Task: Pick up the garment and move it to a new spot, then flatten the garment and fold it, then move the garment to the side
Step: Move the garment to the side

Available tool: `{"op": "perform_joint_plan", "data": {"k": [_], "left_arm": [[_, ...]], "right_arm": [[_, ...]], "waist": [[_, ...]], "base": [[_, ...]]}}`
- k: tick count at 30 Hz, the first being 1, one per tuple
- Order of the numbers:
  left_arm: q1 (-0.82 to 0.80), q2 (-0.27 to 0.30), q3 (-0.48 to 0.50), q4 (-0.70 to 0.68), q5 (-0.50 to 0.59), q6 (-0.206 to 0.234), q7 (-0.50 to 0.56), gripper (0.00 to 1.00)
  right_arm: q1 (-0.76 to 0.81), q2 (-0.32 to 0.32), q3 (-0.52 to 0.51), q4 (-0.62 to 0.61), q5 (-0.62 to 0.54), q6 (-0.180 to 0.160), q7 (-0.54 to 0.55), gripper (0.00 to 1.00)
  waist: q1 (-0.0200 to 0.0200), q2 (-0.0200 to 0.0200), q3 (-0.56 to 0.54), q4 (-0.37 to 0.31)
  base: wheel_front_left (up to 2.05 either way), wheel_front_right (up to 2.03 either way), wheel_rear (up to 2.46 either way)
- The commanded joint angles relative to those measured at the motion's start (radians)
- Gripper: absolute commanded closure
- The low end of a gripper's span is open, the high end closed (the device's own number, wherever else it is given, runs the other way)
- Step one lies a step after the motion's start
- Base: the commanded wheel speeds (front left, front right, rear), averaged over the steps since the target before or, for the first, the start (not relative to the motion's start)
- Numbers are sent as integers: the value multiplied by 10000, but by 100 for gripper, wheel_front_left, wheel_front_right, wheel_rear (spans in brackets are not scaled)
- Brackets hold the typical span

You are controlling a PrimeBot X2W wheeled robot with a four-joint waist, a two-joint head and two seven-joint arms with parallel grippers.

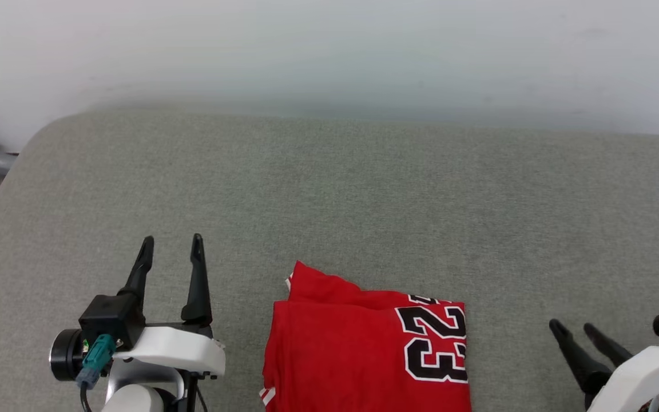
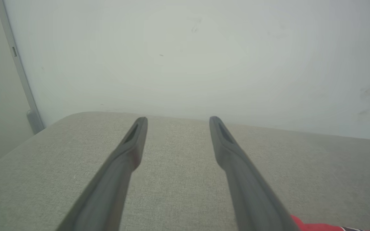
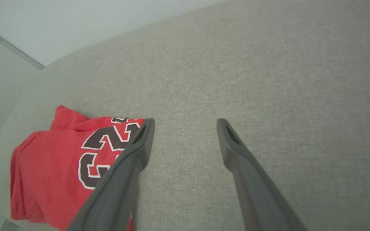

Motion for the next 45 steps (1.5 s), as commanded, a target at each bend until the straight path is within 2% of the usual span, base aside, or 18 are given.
{"op": "perform_joint_plan", "data": {"k": [1,8,14,22,23,24,25,37,41,45], "left_arm": [[-129,-67,48,-67,97,-49,-18,0],[-296,-570,251,-244,495,-314,-19,0],[-385,-865,501,-297,750,-529,-19,0],[-333,-1226,784,-178,1021,-777,-19,0],[-308,-1256,810,-163,1039,-789,-19,0],[-277,-1279,844,-138,1077,-820,-19,0],[-246,-1315,867,-109,1110,-862,-19,0],[103,-1450,1163,123,1338,-1077,-19,0],[278,-1481,1239,12,1399,-1122,-19,0],[459,-1454,1328,-120,1427,-1147,-19,0]], "right_arm": [[120,-124,109,86,142,-5,209,0],[-271,-387,1295,910,1640,-5,1514,0],[-782,-545,2266,1402,2415,-5,1574,0],[-1083,-729,3042,2304,2802,-11,1892,0],[-1104,-735,3159,2424,2811,-13,2006,49],[-1137,-727,3247,2471,2837,-13,2009,77],[-1125,-714,3293,2523,2885,-13,1992,100],[-1521,-1061,3115,2570,2541,-11,1436,100],[-1557,-1347,2918,2492,2250,-8,1590,100],[-1588,-1681,2878,2443,1908,-8,1837,100]], "waist": [[-1,0,314,321],[-1,0,782,883],[-1,0,1148,1109],[-1,0,1297,1143],[-1,0,1292,1126],[-1,0,1274,1108],[-1,0,1239,1097],[-1,0,487,728],[-1,0,273,234],[-1,0,203,-619]], "base": [[0,0,0],[0,0,0],[0,0,0],[0,0,0],[0,0,0],[0,0,0],[0,0,0],[0,0,0],[0,0,0],[0,0,0]]}}
